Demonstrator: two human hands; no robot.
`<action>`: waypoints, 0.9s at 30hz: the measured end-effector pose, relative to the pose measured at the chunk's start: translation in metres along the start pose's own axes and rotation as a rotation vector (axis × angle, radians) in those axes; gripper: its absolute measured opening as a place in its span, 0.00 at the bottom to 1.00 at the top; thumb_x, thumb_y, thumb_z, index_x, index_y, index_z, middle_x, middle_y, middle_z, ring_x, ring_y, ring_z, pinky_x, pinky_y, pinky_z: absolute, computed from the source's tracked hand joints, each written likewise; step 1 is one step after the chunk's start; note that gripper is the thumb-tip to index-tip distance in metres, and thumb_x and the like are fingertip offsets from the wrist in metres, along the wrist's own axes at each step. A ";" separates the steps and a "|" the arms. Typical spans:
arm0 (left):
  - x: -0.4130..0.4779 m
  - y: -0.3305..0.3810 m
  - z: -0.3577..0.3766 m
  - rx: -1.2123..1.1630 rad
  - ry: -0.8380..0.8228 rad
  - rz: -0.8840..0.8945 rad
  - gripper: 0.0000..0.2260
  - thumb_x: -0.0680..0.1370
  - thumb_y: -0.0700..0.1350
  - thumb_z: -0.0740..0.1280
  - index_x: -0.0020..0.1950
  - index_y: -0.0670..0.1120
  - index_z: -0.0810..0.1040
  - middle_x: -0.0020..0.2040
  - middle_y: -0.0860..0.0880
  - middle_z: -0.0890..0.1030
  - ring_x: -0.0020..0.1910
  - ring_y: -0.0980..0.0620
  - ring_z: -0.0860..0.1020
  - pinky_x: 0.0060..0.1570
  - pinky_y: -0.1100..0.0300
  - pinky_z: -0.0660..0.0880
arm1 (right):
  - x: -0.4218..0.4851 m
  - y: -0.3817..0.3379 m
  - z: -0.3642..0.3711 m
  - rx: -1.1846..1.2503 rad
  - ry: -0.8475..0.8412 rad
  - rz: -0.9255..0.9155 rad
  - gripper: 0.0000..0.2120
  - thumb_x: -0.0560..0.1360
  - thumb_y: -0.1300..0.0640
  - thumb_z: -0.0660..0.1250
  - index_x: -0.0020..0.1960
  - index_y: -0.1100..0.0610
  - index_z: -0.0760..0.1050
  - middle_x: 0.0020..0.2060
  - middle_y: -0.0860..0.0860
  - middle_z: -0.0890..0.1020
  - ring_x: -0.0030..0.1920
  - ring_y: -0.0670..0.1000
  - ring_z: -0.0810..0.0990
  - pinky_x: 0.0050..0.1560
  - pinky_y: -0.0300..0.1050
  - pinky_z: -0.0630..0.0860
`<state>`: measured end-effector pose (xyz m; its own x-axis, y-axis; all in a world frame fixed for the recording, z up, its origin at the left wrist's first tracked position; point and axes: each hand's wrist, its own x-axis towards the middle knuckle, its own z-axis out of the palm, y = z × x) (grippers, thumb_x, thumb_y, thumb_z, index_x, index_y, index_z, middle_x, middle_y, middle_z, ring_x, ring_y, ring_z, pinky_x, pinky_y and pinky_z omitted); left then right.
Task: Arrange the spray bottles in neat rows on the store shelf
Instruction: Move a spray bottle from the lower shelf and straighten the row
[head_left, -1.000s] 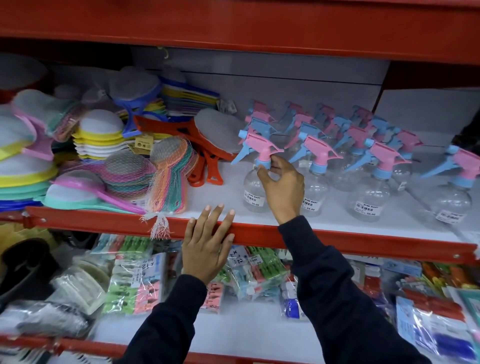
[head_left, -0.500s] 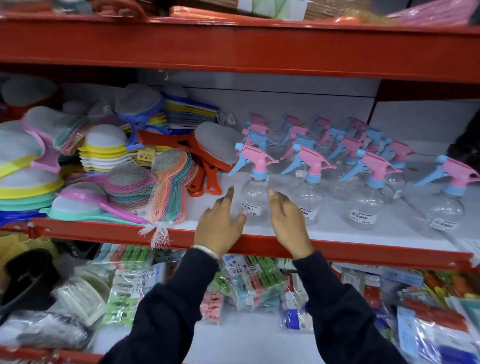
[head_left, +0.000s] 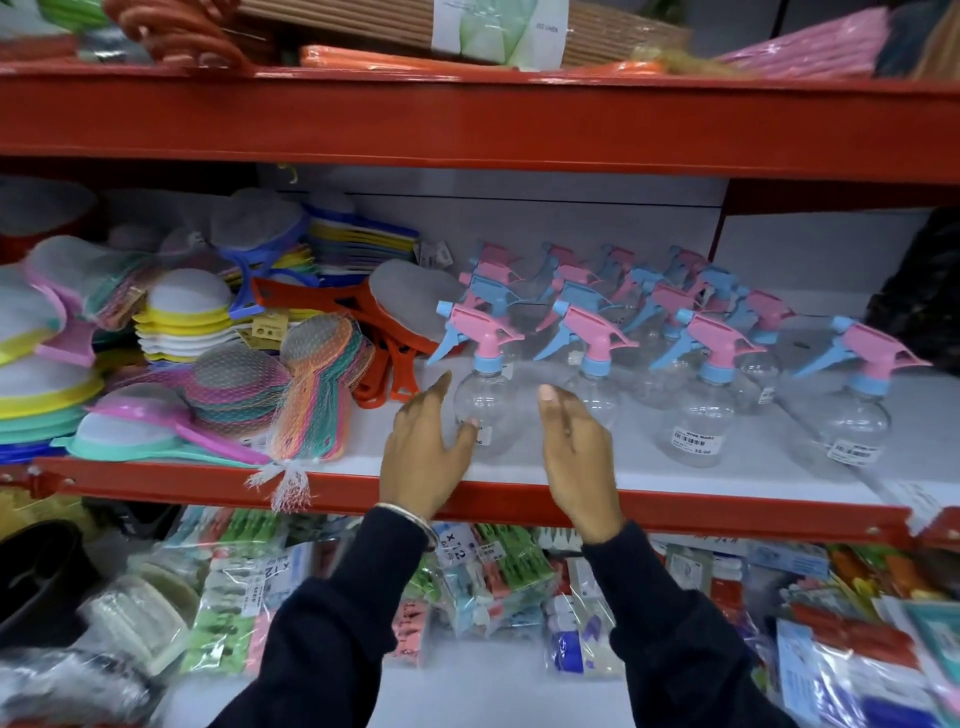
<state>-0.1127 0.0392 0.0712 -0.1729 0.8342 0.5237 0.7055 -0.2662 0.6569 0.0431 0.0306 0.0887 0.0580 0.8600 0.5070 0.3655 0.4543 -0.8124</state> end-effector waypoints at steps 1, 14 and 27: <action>-0.007 0.011 0.002 -0.050 0.102 0.059 0.23 0.77 0.48 0.63 0.72 0.48 0.64 0.68 0.51 0.70 0.68 0.52 0.65 0.65 0.61 0.61 | -0.004 0.003 -0.008 0.027 0.073 -0.021 0.26 0.76 0.38 0.52 0.62 0.54 0.73 0.56 0.51 0.80 0.53 0.46 0.78 0.51 0.38 0.73; 0.004 0.068 0.059 -0.154 -0.585 -0.042 0.41 0.74 0.54 0.68 0.77 0.48 0.46 0.77 0.51 0.54 0.75 0.51 0.56 0.73 0.53 0.59 | 0.020 0.032 -0.068 -0.093 -0.070 0.132 0.27 0.78 0.40 0.48 0.67 0.56 0.67 0.48 0.53 0.79 0.49 0.48 0.73 0.44 0.38 0.64; -0.033 0.113 0.081 -0.235 -0.047 0.227 0.23 0.77 0.49 0.65 0.70 0.49 0.63 0.67 0.55 0.67 0.67 0.60 0.65 0.66 0.67 0.62 | -0.004 0.055 -0.117 0.111 0.286 -0.010 0.27 0.75 0.39 0.52 0.66 0.55 0.70 0.62 0.46 0.75 0.59 0.33 0.72 0.54 0.22 0.65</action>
<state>0.0288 0.0208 0.0846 0.0062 0.7607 0.6490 0.5431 -0.5475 0.6366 0.1716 0.0247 0.0752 0.3196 0.7621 0.5631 0.2651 0.4986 -0.8253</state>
